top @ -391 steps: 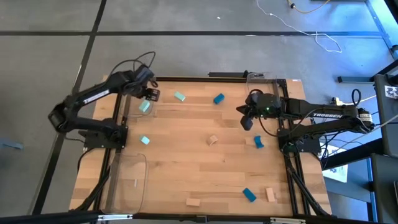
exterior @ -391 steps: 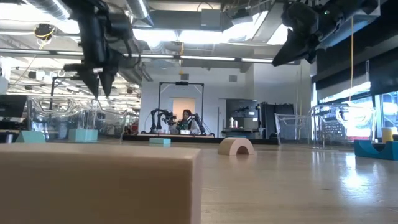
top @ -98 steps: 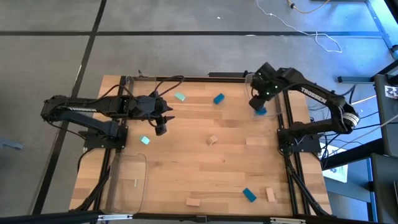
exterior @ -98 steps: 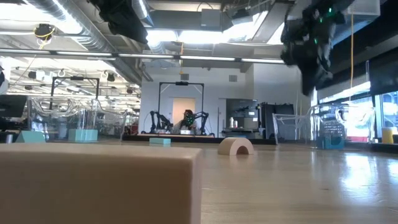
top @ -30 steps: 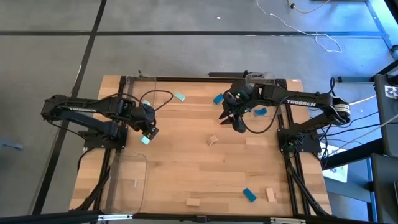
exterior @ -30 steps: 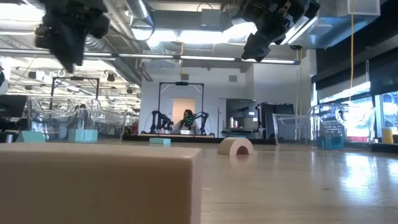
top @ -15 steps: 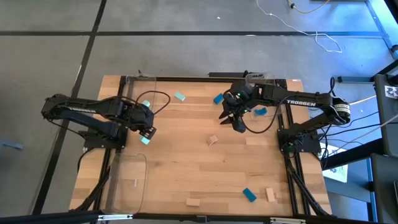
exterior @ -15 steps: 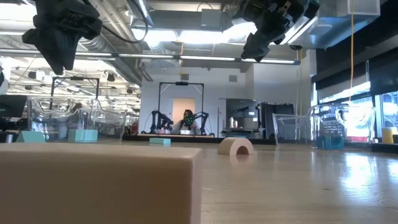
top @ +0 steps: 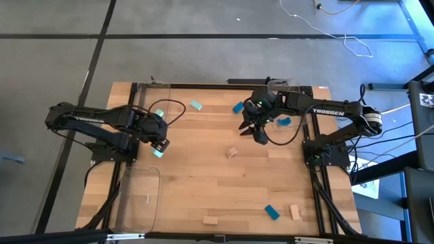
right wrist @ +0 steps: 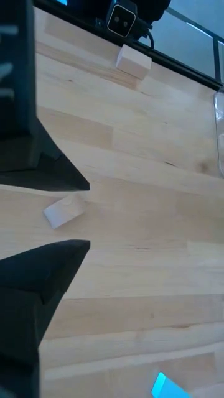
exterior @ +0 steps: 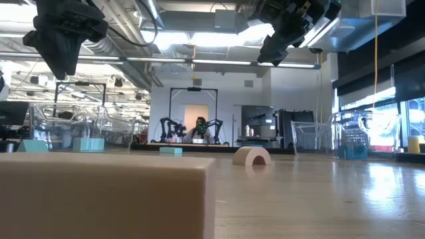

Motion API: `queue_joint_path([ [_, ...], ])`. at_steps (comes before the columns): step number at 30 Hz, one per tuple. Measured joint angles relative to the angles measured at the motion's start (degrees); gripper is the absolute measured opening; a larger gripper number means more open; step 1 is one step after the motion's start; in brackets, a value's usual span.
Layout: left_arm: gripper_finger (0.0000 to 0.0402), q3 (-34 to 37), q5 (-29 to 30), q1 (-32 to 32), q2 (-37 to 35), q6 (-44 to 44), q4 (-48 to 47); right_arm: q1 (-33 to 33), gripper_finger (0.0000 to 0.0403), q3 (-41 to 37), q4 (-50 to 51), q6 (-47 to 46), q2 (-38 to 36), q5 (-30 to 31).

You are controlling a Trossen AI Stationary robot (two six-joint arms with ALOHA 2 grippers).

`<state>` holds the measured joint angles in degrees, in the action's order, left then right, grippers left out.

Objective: Sort & place blocks by color
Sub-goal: Put the bottom light blue block into the top left transparent bin

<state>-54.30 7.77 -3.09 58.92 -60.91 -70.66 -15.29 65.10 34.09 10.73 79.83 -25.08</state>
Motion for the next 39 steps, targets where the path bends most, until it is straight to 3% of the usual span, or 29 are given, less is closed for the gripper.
queue_joint_path([
  [6, 0.0165, 0.0, -1.68, 0.0, 0.0, 7.54, -1.82, 0.0, 0.0138, 0.0, 0.0, 0.01, 0.0, 0.0],
  [11, 0.0167, 0.0, -1.68, 0.02, 0.0, 7.36, -2.58, 0.0, 0.0138, 0.0, 0.0, 0.01, 0.0, 0.0],
  [17, 0.0208, 0.17, -1.68, 1.14, -0.02, 7.52, -3.13, 0.0, 0.0138, 0.0, 0.0, 0.01, 0.0, 0.0],
  [24, 0.0269, 6.08, -1.85, 3.17, -0.02, 5.6, 3.81, 0.0, 0.0138, 0.0, 0.0, 0.01, 0.0, 0.0],
  [33, 0.0279, 12.09, -5.85, 3.56, 0.0, 1.68, 10.35, 0.0, 0.0138, 0.0, 0.02, 0.01, -0.02, 0.0],
  [39, 0.0279, 15.87, -10.97, 3.56, 0.02, 15.48, 17.15, 0.0, 0.0138, 0.0, 0.0, 0.01, -0.02, 0.0],
])
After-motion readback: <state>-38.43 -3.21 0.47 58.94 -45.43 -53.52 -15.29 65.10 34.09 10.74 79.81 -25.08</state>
